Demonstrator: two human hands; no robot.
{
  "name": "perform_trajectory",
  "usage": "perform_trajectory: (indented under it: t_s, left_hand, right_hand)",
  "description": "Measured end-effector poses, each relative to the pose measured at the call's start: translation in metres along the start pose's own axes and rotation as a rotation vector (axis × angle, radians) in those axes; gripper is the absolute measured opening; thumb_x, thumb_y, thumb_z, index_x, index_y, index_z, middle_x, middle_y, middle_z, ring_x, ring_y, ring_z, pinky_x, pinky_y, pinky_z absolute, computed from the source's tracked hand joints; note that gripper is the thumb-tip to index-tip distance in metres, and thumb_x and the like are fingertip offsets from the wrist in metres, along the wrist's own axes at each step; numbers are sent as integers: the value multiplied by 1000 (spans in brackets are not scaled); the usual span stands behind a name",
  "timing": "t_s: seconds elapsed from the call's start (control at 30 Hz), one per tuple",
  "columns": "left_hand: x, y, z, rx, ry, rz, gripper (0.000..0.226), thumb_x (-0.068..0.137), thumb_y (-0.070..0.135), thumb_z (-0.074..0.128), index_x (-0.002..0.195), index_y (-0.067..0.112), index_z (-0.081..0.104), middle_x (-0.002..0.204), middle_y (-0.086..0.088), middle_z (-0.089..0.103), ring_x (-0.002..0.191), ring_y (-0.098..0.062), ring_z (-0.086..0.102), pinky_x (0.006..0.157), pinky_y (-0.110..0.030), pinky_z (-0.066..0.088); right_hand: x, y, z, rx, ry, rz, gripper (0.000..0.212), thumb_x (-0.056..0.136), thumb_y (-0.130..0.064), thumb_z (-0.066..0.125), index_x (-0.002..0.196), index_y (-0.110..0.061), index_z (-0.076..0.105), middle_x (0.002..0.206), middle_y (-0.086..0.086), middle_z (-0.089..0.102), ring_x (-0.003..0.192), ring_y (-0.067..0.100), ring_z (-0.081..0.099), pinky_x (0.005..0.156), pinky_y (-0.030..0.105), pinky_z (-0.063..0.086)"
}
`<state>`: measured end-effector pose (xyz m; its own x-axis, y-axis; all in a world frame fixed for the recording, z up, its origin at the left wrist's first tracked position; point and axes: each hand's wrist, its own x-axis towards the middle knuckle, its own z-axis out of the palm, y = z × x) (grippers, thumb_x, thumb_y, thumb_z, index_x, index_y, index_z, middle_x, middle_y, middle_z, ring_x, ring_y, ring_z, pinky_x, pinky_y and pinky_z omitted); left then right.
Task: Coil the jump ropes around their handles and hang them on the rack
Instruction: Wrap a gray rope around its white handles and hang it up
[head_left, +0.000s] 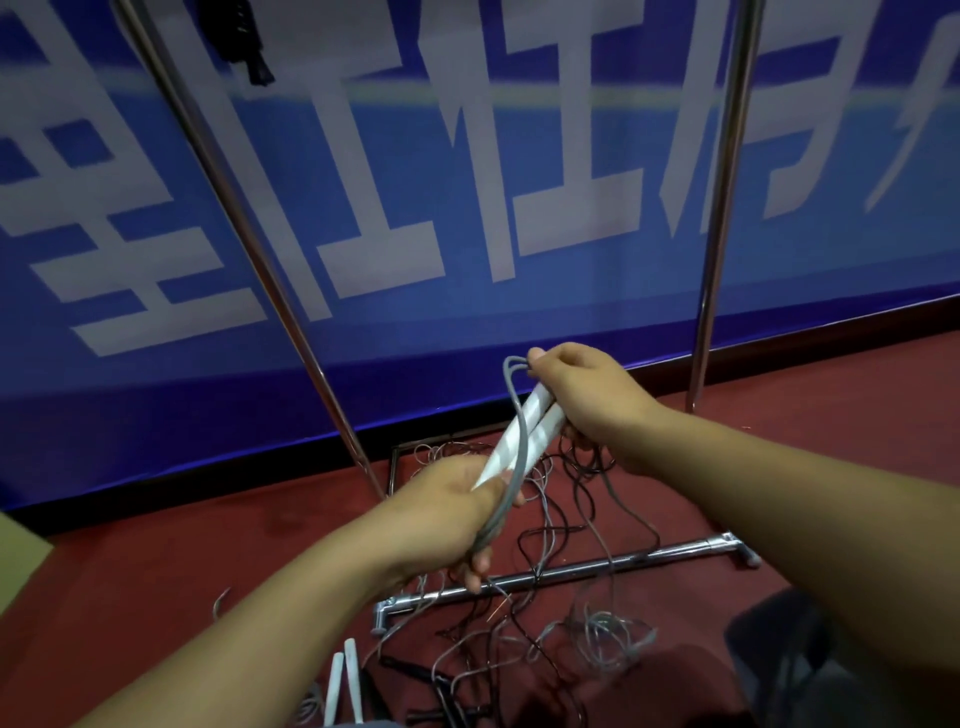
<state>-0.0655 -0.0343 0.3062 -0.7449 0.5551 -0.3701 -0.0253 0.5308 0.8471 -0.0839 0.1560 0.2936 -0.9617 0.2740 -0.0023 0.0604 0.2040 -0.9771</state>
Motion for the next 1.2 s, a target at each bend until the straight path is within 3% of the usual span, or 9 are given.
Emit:
perform_trajectory:
  t_s: [0.07,0.17,0.3,0.43,0.63,0.8,0.93,1.07,1.2]
  left_hand:
    - [-2,2,2,-35,-37,-16,25,108,27,43,105,6,56,65,-3,53,44,-14,53,40,-26,47]
    - [-7,8,3,-218,-103,-77,25,104,27,50,114,5,58,69,-9,65,53,-20,64,48,-30,55]
    - [-14,18,0,-440,-192,-157,48,93,43,52,119,4,60,76,-15,67,65,-24,67,61,-34,58]
    - [-12,19,1,-478,-212,-218,65,82,60,52,118,7,61,73,-9,62,57,-19,59,55,-29,50]
    - [-3,11,6,-416,-76,-181,41,97,46,54,100,7,65,59,0,47,43,-10,41,40,-21,37]
    - [-10,11,4,-417,-93,-191,30,97,35,57,99,5,62,66,-7,61,56,-19,66,45,-30,56]
    - [-12,12,-2,-419,-73,-221,26,102,35,51,108,10,58,70,-7,67,52,-16,65,38,-24,50]
    - [-9,11,-9,-387,-2,-201,31,101,39,49,110,11,61,60,0,57,41,-6,46,32,-14,32]
    - [-8,11,-12,-397,-31,-166,33,101,37,48,112,11,65,61,0,53,43,-5,45,32,-12,30]
  right_hand:
    - [0,1,3,-100,7,-72,41,101,-50,48,84,-19,68,71,-6,63,60,8,55,60,27,42]
    - [-1,0,2,-153,-15,-99,46,100,-53,49,74,-18,65,55,-6,49,43,4,41,51,24,34]
    - [-2,-1,1,-141,-50,-149,47,101,-51,49,65,-21,56,53,-9,44,47,7,39,54,26,35]
    - [-3,-1,3,-131,-80,-208,46,101,-48,50,64,-22,51,53,-12,43,49,6,38,56,26,36]
    - [1,0,-3,-93,-196,-184,42,100,-51,51,71,-21,56,59,-1,43,51,11,37,49,26,33]
    - [7,-5,-26,-98,-119,-139,40,103,-38,50,75,-12,60,49,-5,54,39,8,38,41,20,33]
    - [12,3,-47,-200,-23,-129,38,101,-39,55,75,-13,64,59,-3,58,42,3,40,43,16,35]
    - [12,5,-55,-301,19,-139,40,98,-45,57,76,-13,66,58,-2,51,46,6,41,50,22,37]
    - [11,4,-58,-352,62,-130,44,96,-49,59,84,-7,68,69,7,51,63,15,46,61,29,39]
